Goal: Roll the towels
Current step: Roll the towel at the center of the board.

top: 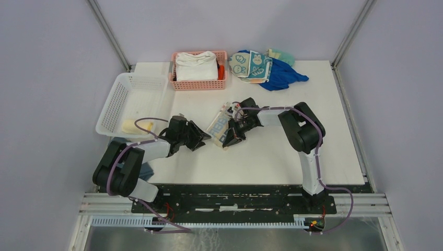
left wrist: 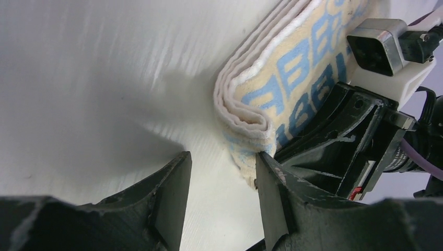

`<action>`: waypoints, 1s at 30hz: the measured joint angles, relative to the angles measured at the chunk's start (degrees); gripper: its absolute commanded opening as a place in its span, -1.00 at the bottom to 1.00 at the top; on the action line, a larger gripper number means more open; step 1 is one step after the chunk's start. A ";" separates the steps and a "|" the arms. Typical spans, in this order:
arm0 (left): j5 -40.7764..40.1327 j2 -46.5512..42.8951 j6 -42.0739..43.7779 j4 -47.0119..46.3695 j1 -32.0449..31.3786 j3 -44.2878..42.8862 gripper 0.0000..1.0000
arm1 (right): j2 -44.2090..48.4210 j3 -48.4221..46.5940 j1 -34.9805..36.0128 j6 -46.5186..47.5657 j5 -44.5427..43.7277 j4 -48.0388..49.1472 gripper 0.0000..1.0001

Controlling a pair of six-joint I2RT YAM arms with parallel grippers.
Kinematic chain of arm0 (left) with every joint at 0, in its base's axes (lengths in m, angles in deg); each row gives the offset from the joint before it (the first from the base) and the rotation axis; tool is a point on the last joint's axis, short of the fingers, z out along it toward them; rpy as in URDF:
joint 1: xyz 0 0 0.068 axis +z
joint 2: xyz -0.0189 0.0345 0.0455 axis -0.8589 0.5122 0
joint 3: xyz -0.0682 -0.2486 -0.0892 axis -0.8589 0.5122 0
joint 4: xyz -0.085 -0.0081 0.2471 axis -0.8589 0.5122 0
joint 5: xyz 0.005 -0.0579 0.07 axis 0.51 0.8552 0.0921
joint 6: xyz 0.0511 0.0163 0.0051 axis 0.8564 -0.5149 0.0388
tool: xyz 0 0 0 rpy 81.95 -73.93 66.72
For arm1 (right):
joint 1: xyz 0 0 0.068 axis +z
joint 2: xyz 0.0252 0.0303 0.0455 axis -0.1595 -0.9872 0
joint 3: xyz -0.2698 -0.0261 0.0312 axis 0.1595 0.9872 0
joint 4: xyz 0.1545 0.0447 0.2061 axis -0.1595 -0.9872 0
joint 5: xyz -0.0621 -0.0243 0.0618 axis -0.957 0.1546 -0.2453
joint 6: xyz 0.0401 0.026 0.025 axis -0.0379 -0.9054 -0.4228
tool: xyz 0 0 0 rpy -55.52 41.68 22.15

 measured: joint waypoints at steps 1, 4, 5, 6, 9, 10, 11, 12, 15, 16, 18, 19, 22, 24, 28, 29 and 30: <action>0.17 0.55 0.00 -0.57 0.00 -0.24 0.12 | -0.02 -0.13 0.00 0.02 -0.02 -0.31 -0.93; 0.26 1.77 0.00 -1.95 0.00 -0.74 0.11 | -0.04 -0.44 0.00 0.15 -0.04 -0.92 -0.91; 0.24 2.05 -0.02 -2.29 0.00 -0.79 0.11 | -0.04 -0.63 0.00 0.22 -0.04 -1.20 -0.89; 0.26 2.36 -0.04 -2.62 0.00 -0.87 0.11 | -0.09 -0.81 -0.02 0.35 -0.04 -1.42 -0.87; 0.09 3.37 -0.07 -2.95 0.00 -1.68 0.10 | -0.09 -1.09 0.00 0.87 -0.13 -1.99 -0.76; 0.04 3.80 -0.09 -2.97 0.00 -2.08 0.09 | -0.09 -1.18 0.00 1.09 -0.24 -2.21 -0.68; -0.02 4.20 -0.11 -3.02 0.00 -2.38 0.08 | -0.09 -1.31 0.00 1.31 -0.39 -2.49 -0.60; -0.11 4.63 -0.17 -3.15 0.00 -2.69 0.07 | -0.09 -1.57 0.00 1.75 -0.55 -2.97 -0.54; -0.35 5.44 -1.11 -3.56 0.00 -3.08 0.06 | 0.00 -2.27 0.00 3.02 -1.22 -4.07 -0.37; -0.39 5.73 -1.51 -3.74 0.00 -3.19 0.06 | 0.15 -2.54 0.00 3.52 -1.57 -4.59 -0.32; -0.39 6.34 -2.43 -4.13 0.00 -3.45 0.04 | 0.87 -2.99 0.09 4.76 -2.82 -5.88 -0.21; -0.42 6.62 -2.71 -4.26 0.00 -3.63 0.04 | 1.38 -3.15 0.13 5.42 -3.69 -6.47 -0.17; -0.39 7.37 -3.34 -4.46 0.00 -4.13 0.02 | 3.74 -3.67 0.44 8.02 -7.72 -8.79 -0.03; -0.42 7.72 -3.76 -4.48 0.00 -4.37 0.02 | 5.66 -3.74 0.87 9.79 -10.73 -9.99 0.07; -0.39 8.28 -4.39 -4.70 0.02 -4.66 0.01 | 9.60 -3.74 2.21 13.97 -17.90 -11.74 0.15; -0.37 8.46 -4.50 -4.79 0.02 -4.76 0.00 | 10.58 -3.74 2.89 15.23 -20.22 -12.04 0.15; -0.35 8.57 -4.57 -4.90 0.02 -4.83 0.00 | 11.32 -3.74 3.54 16.26 -22.08 -12.20 0.16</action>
